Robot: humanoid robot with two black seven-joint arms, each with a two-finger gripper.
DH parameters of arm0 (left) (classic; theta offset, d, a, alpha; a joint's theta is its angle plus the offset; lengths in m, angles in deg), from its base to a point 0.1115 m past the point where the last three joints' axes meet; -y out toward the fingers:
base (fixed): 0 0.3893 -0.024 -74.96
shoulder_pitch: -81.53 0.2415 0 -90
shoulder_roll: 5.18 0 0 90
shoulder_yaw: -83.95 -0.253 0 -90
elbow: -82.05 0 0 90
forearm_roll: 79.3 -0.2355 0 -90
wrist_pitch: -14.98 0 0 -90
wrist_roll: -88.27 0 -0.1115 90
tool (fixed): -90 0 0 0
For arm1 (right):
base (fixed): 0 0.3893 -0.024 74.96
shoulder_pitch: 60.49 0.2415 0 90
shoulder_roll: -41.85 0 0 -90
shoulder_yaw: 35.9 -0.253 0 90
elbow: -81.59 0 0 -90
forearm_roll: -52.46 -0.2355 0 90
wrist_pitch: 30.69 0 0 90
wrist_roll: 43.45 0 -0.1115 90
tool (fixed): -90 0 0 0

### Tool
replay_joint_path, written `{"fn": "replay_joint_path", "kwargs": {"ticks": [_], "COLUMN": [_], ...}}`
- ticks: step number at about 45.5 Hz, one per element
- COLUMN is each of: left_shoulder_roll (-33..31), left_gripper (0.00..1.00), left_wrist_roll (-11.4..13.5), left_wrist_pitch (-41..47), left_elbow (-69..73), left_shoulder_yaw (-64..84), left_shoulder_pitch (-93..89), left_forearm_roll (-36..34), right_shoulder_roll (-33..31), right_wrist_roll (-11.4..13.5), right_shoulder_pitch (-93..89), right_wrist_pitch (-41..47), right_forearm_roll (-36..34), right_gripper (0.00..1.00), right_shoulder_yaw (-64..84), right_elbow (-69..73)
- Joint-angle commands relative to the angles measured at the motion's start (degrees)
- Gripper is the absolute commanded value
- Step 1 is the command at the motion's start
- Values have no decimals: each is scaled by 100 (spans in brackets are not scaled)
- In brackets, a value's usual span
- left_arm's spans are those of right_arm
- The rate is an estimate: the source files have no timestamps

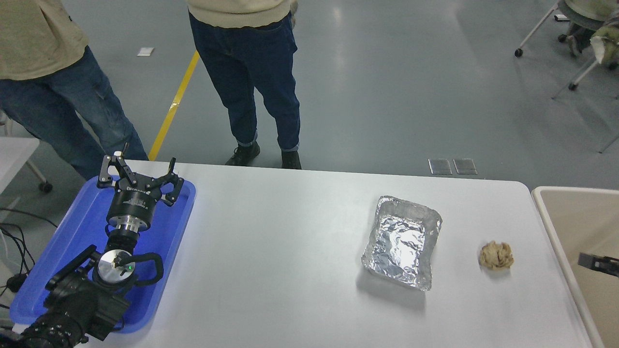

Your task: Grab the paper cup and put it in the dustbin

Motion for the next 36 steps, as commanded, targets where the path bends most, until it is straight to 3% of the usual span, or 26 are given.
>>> {"fn": "replay_joint_path", "kwargs": {"ticks": [1,8,23,36], "left_shoulder_roll": [0,0,0,0], "left_gripper": [100,100,100,100], "left_wrist_roll": [0,-9,-9,-9], "left_wrist_pitch": [-1,-1,-1,-1], "left_elbow": [-8,0,0,0], "left_shoulder_yaw": [0,-9,-9,-9], "left_shoulder_pitch": [-8,-8,1,1], "left_forearm_roll": [-10,-10,-2,-2], "right_shoulder_roll": [-401,-753,-709,292], "right_wrist_roll": [21,30,21,21], "right_shoulder_pitch": [1205,2330,4861,6610], "right_wrist_pitch": [130,200,1297,2520], "right_forearm_roll": [30,21,-321,-1621], "right_gripper": [100,100,100,100], "right_shoulder_yaw": [704,1486,2761,3595], "right_elbow": [1500,2836,4472,4973]}}
